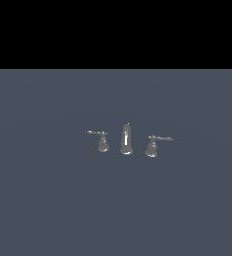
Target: Turn on the faucet by rotating a designated handle.
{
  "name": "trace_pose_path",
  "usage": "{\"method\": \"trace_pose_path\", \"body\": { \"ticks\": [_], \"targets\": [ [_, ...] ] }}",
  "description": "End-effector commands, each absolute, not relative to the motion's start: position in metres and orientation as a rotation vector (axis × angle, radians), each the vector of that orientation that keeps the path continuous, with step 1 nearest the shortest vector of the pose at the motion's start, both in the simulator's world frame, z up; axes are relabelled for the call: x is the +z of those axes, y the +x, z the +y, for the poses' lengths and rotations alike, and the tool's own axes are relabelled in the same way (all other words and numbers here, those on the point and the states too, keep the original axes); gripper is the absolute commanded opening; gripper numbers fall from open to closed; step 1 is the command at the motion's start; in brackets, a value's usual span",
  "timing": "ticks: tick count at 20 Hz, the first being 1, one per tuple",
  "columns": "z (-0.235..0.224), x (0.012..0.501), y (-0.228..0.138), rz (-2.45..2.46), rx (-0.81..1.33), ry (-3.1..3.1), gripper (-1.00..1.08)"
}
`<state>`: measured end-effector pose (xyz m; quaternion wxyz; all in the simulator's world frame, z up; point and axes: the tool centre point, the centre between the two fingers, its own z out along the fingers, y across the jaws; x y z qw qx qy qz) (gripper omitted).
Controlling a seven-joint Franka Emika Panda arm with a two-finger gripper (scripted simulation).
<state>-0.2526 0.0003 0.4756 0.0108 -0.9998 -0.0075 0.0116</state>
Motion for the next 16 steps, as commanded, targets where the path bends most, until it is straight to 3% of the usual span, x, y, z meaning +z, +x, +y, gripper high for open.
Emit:
{"method": "trace_pose_path", "body": {
  "ticks": [1,16],
  "targets": [
    [0.000,0.476,-0.253,-0.023,0.036,-3.120,-1.00],
    [0.022,0.447,-0.242,0.172,0.035,-3.116,-1.00]
  ]
}}
